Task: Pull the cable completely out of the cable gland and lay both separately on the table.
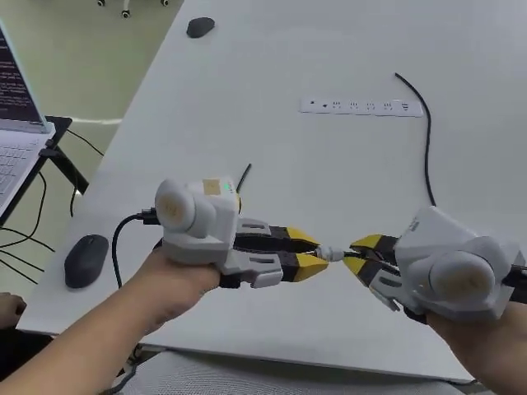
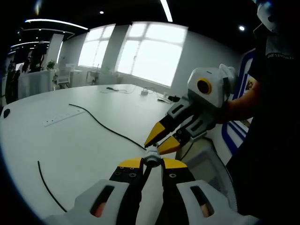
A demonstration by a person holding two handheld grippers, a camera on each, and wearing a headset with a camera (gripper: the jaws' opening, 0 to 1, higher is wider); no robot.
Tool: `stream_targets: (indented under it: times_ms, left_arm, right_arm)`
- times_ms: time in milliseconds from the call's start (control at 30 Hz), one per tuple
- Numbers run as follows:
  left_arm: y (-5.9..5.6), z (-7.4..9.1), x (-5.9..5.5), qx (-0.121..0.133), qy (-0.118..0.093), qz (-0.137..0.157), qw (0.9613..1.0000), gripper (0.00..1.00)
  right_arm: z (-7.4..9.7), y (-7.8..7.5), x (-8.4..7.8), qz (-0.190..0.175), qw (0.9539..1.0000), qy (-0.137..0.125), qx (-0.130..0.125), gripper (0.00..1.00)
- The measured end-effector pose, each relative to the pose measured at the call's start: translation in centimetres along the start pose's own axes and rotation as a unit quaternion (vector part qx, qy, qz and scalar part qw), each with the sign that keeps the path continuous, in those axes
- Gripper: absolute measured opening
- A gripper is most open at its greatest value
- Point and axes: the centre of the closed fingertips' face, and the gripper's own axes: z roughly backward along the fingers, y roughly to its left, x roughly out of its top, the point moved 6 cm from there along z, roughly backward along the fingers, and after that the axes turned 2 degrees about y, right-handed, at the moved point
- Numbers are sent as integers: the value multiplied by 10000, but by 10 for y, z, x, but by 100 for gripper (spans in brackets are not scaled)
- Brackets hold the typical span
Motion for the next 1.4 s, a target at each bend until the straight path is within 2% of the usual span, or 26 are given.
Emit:
stream_targets:
  times_ms: [133, 333, 367, 433, 500, 667, 800, 967, 1100, 1333, 1367, 1400]
  left_arm:
    - [1, 0, 1, 15, -30, 54, 10000, 15]
    - [1, -1, 2, 76, -95, -12, 9999, 15]
    - [1, 0, 3, 80, -100, 1, 9999, 15]
    - [2, 0, 3, 82, -106, -17, 9999, 15]
    - [2, 0, 5, 96, -136, -35, 9999, 15]
    - [2, -1, 6, 90, -153, -25, 9998, 15]
    - [3, 1, 6, 95, -181, -40, 9998, 15]
    - [3, 3, 8, 95, -223, -1, 9997, 15]
    - [3, 5, 8, 126, -220, 9, 9997, 15]
    - [2, 7, 7, 134, -215, 20, 9997, 15]
    - [2, 7, 7, 132, -213, 42, 9997, 15]
    - [1, 7, 7, 130, -210, 42, 9997, 15]
  right_arm:
    - [0, -1, -1, -98, 9999, 1, -31, 4]
    - [2, -9, -7, -465, 9989, -41, -65, 3]
    - [2, -10, -9, -547, 9985, -47, -63, 3]
    - [3, -11, -11, -1002, 9949, -122, 41, 3]
    - [5, -15, -14, -919, 9957, -127, -30, 3]
    - [6, -18, -20, -1053, 9944, -102, -75, 2]
    - [8, -26, -29, -1286, 9915, -87, -153, 2]
    - [10, -33, -41, -1597, 9869, -48, -210, 2]
    - [8, -40, -55, -1938, 9805, 53, -324, 1]
    - [7, -47, -84, -2497, 9668, 235, -495, 1]
    - [7, -47, -86, -2513, 9662, 250, -511, 1]
    - [8, -47, -91, -2639, 9625, 301, -549, 0]
